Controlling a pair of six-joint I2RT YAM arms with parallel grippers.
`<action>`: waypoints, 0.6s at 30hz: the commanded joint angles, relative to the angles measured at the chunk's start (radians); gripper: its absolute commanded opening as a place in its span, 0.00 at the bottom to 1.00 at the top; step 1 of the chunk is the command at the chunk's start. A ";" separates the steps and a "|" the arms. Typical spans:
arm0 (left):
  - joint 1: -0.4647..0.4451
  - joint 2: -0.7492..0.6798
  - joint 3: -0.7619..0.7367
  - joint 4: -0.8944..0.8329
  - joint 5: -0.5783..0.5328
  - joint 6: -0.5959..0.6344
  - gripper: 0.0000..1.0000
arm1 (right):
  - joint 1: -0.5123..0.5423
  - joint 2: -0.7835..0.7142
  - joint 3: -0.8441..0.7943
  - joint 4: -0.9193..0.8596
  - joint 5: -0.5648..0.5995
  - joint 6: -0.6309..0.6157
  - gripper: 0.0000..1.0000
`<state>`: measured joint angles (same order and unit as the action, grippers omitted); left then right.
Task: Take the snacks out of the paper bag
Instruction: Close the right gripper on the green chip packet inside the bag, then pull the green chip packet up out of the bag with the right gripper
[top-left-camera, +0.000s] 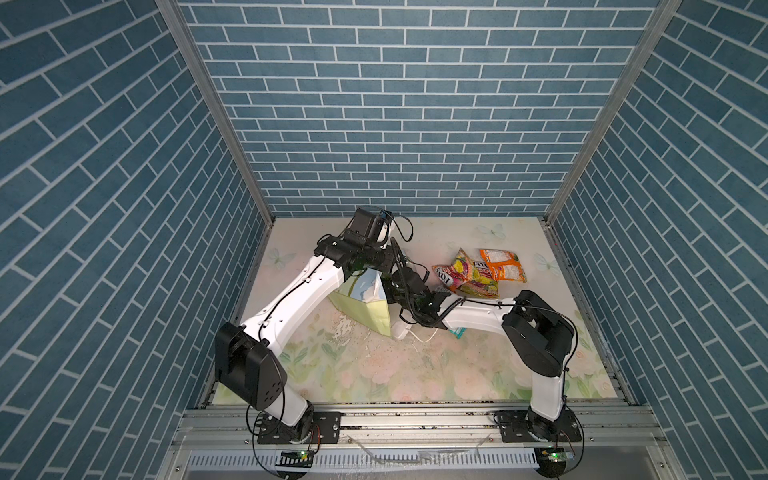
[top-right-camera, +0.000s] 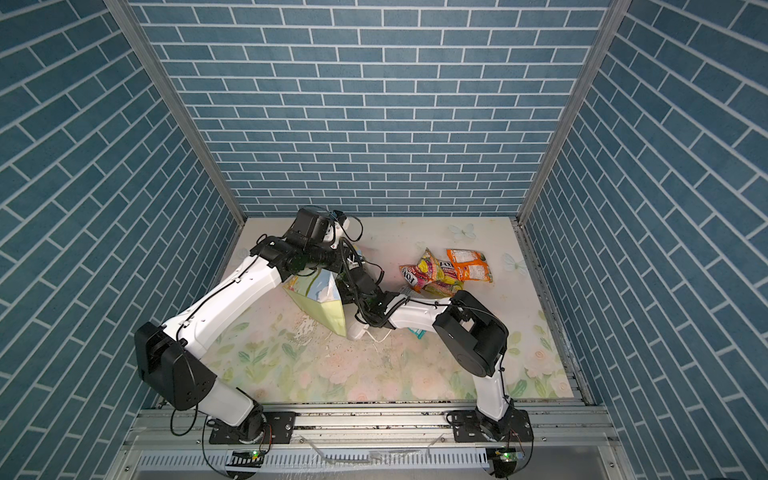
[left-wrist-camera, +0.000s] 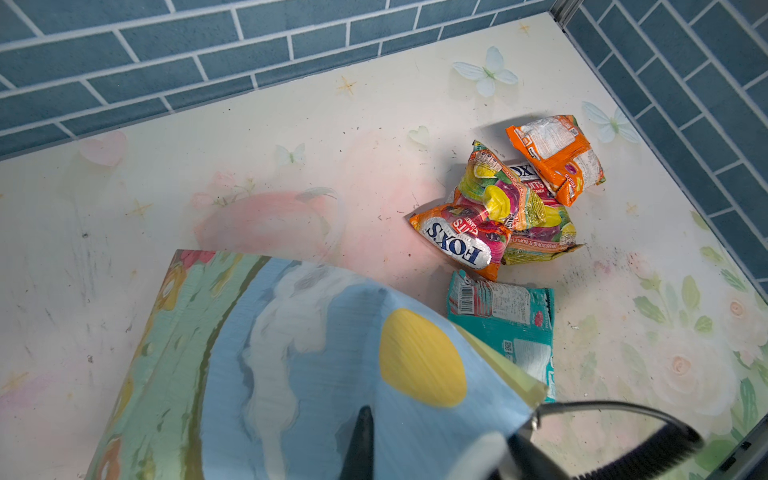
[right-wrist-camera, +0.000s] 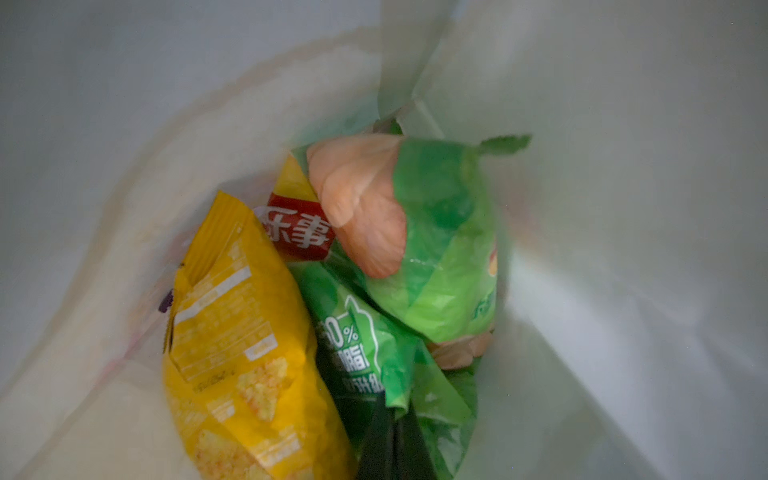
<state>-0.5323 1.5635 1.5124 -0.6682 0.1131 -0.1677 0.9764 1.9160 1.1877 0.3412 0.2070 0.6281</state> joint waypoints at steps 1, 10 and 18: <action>0.005 -0.005 0.012 -0.037 -0.060 0.001 0.00 | -0.013 -0.081 -0.027 0.038 0.015 0.022 0.00; 0.011 0.008 0.015 -0.046 -0.073 -0.009 0.00 | -0.013 -0.157 -0.067 0.047 0.000 0.021 0.00; 0.015 0.013 0.017 -0.050 -0.084 -0.020 0.00 | -0.013 -0.219 -0.098 0.058 -0.015 0.022 0.00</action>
<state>-0.5270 1.5658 1.5166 -0.6548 0.0513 -0.1764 0.9749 1.7538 1.1004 0.3447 0.1814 0.6292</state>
